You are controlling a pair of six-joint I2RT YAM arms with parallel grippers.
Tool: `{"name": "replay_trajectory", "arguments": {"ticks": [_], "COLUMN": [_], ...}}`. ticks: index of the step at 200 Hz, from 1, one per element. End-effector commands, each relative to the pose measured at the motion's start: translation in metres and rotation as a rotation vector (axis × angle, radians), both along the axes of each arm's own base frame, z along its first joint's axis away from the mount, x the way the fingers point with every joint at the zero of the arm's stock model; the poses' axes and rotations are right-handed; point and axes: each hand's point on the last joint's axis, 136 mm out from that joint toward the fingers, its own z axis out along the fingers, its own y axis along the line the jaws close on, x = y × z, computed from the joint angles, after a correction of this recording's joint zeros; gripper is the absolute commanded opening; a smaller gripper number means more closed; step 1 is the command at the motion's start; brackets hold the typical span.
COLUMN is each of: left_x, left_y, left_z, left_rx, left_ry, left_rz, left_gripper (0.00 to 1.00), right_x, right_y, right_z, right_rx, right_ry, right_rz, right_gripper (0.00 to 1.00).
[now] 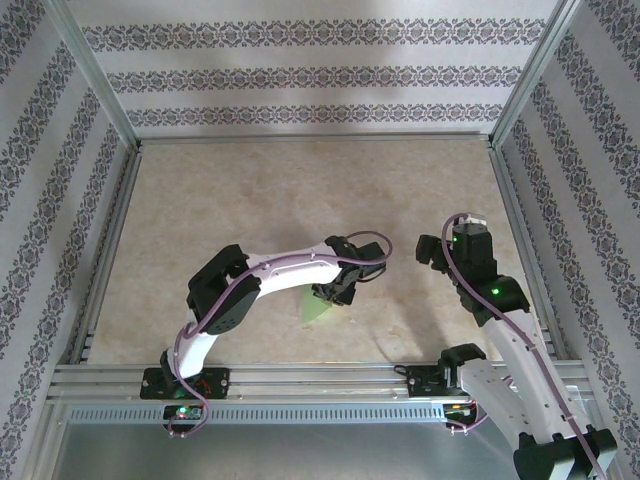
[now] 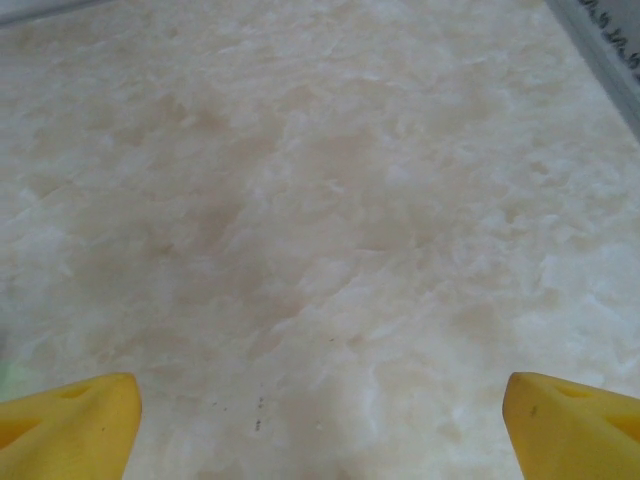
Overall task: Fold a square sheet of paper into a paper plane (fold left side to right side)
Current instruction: Turn over the paper at the center of the table.
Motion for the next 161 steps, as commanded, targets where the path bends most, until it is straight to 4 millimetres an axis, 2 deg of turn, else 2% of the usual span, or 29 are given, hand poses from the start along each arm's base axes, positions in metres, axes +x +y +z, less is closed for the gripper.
{"name": "replay_trajectory", "arguments": {"ticks": [1, 37, 48, 66, 86, 113, 138, 161], "left_x": [0.005, 0.012, 0.016, 0.027, 0.041, 0.053, 0.060, 0.060], "left_y": [-0.024, -0.039, -0.043, -0.040, -0.020, 0.017, 0.055, 0.083], "left_z": [0.023, 0.045, 0.056, 0.073, 0.087, 0.092, 0.091, 0.087], "left_rx": [-0.214, -0.448, -0.543, -0.682, -0.790, -0.854, -0.900, -0.939], "left_ry": [0.009, 0.036, 0.039, 0.017, -0.033, -0.120, -0.196, -0.253], "left_rz": [0.026, 0.058, 0.066, 0.107, 0.168, 0.243, 0.357, 0.452], "left_gripper": [0.41, 0.63, 0.66, 0.66, 0.66, 0.64, 0.61, 0.56], "right_x": [0.002, 0.004, 0.004, 0.003, 0.001, -0.003, -0.011, -0.016], "right_y": [0.013, 0.039, 0.049, 0.068, 0.094, 0.128, 0.157, 0.189], "right_z": [-0.009, -0.017, -0.019, -0.022, -0.029, -0.043, -0.064, -0.082], "right_rx": [0.083, 0.202, 0.251, 0.356, 0.507, 0.685, 0.693, 0.684], "right_ry": [0.017, 0.066, 0.082, 0.115, 0.168, 0.262, 0.353, 0.430], "right_rz": [0.037, 0.124, 0.157, 0.212, 0.274, 0.340, 0.399, 0.458], "right_gripper": [0.93, 0.93, 0.90, 0.81, 0.64, 0.40, 0.25, 0.07]}}
